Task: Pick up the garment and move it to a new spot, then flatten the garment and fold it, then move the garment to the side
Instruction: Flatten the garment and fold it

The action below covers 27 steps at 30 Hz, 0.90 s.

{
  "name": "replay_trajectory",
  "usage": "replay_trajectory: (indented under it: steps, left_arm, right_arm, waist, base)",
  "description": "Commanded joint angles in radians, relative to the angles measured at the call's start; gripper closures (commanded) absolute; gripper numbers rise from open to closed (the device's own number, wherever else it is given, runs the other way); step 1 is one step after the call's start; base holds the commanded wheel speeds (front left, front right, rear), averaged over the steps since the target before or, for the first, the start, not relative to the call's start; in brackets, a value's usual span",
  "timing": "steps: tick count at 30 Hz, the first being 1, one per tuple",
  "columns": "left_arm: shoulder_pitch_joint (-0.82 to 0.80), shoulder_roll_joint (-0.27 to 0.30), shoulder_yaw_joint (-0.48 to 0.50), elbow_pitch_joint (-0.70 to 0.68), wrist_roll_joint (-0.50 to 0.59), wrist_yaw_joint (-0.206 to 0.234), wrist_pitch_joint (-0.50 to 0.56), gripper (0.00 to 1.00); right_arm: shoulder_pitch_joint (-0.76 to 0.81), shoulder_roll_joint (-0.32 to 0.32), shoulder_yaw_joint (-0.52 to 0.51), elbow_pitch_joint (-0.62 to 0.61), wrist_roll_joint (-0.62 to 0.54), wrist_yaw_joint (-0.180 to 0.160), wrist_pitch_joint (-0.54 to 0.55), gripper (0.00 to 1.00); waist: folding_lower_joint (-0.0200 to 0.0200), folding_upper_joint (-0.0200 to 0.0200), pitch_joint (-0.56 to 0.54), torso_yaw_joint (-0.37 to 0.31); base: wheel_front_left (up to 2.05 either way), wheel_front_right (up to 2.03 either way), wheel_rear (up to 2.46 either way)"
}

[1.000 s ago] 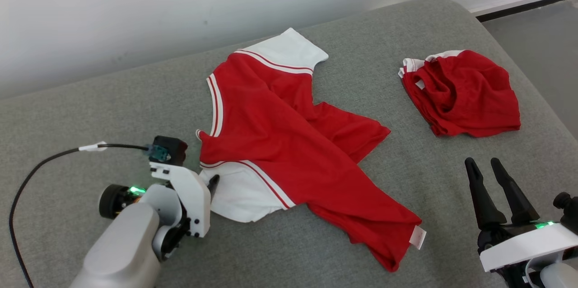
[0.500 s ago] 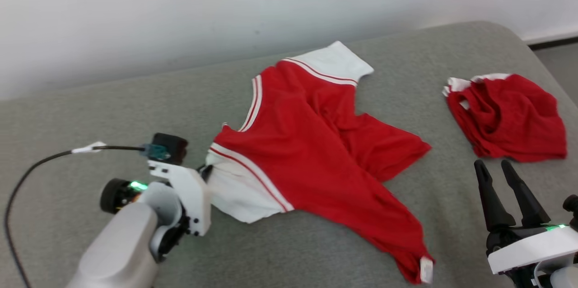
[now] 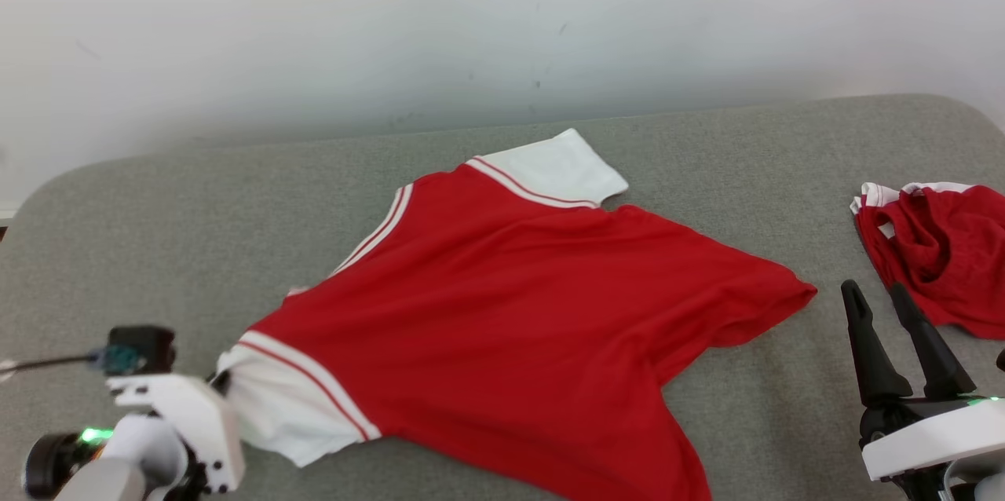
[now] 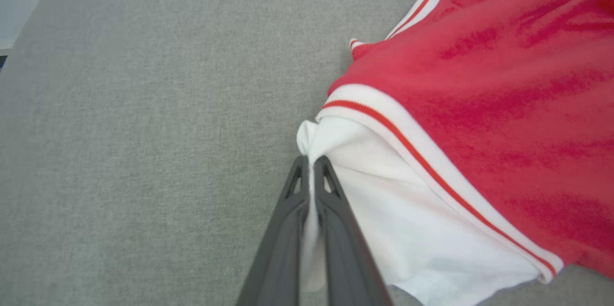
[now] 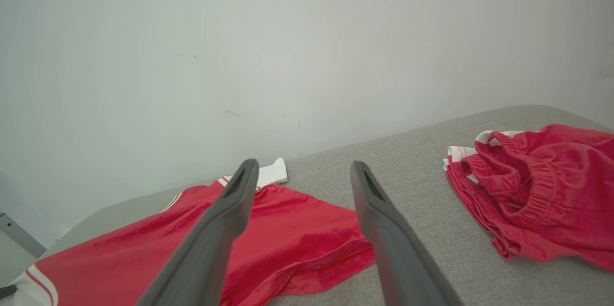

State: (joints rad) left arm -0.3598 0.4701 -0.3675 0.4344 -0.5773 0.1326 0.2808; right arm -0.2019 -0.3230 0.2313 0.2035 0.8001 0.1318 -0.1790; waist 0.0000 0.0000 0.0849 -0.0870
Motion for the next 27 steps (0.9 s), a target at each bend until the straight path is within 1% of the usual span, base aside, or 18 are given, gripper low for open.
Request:
replay_trajectory:
  steps: [1, 5, 10, 11, 12, 16, 21, 23, 25, 27]
  left_arm:
    - [0.043, 0.019, 0.020, -0.005, -0.012, 0.019, -0.013, 1.00]
    - [0.120, 0.036, 0.066, -0.005, -0.045, 0.062, -0.040, 1.00]
    - [0.182, 0.018, 0.085, -0.022, -0.063, 0.082, -0.077, 1.00]
    - [0.189, 0.008, 0.085, -0.028, -0.066, 0.079, -0.085, 0.54]
    - [0.195, 0.003, 0.083, -0.033, -0.066, 0.080, -0.092, 0.00]
    - [0.200, -0.006, 0.092, -0.068, -0.046, 0.098, -0.160, 0.00]
    - [0.210, -0.013, 0.106, -0.162, -0.008, 0.132, -0.271, 0.00]
    - [0.220, -0.028, 0.107, -0.206, 0.004, 0.142, -0.320, 0.00]
    - [0.233, -0.049, 0.096, -0.245, 0.011, 0.142, -0.359, 0.00]
    - [0.241, -0.064, 0.093, -0.273, 0.022, 0.150, -0.399, 0.00]
  right_arm:
    - [0.020, 0.000, -0.005, -0.005, -0.011, -0.002, 0.004, 0.00]
    - [0.027, -0.002, -0.021, -0.010, -0.019, -0.002, 0.014, 0.00]
    - [0.036, 0.004, -0.042, -0.010, -0.027, -0.002, 0.025, 0.00]
    - [0.038, 0.007, -0.044, -0.007, -0.030, -0.002, 0.028, 0.00]
    - [0.041, 0.010, -0.045, -0.005, -0.032, -0.002, 0.031, 0.00]
    - [0.045, 0.024, -0.044, -0.001, -0.042, -0.002, 0.044, 0.00]
    - [0.054, 0.041, -0.053, 0.005, -0.046, -0.002, 0.054, 0.00]
    - [0.057, 0.052, -0.058, 0.016, -0.047, -0.002, 0.066, 0.00]
    - [0.053, 0.062, -0.062, 0.028, -0.047, -0.002, 0.078, 0.00]
    - [0.039, 0.075, -0.066, 0.053, -0.041, -0.002, 0.105, 0.00]
  waist:
    - [0.0000, 0.0000, -0.001, -0.001]
    - [0.0000, 0.0000, -0.004, -0.003]
    - [0.0000, 0.0000, -0.012, -0.002]
    - [0.0000, 0.0000, -0.014, 0.000]
    - [0.0000, 0.0000, -0.017, 0.002]
    - [0.0000, 0.0000, -0.030, 0.007]
    - [0.0000, 0.0000, -0.037, 0.013]
    - [0.0000, 0.0000, -0.035, 0.016]
    - [0.0000, 0.0000, -0.030, 0.021]
    - [0.0000, 0.0000, -0.024, 0.027]
  base:
    - [0.00, 0.00, 0.00]
    - [0.00, 0.00, 0.00]
    - [0.00, 0.00, 0.00]
    - [0.00, 0.00, 0.00]
    - [0.00, 0.00, 0.00]
    - [0.00, 0.00, 0.00]
    - [0.00, 0.00, 0.00]
    - [0.00, 0.00, 0.00]
    - [0.00, 0.00, 0.00]
    - [0.00, 0.00, 0.00]
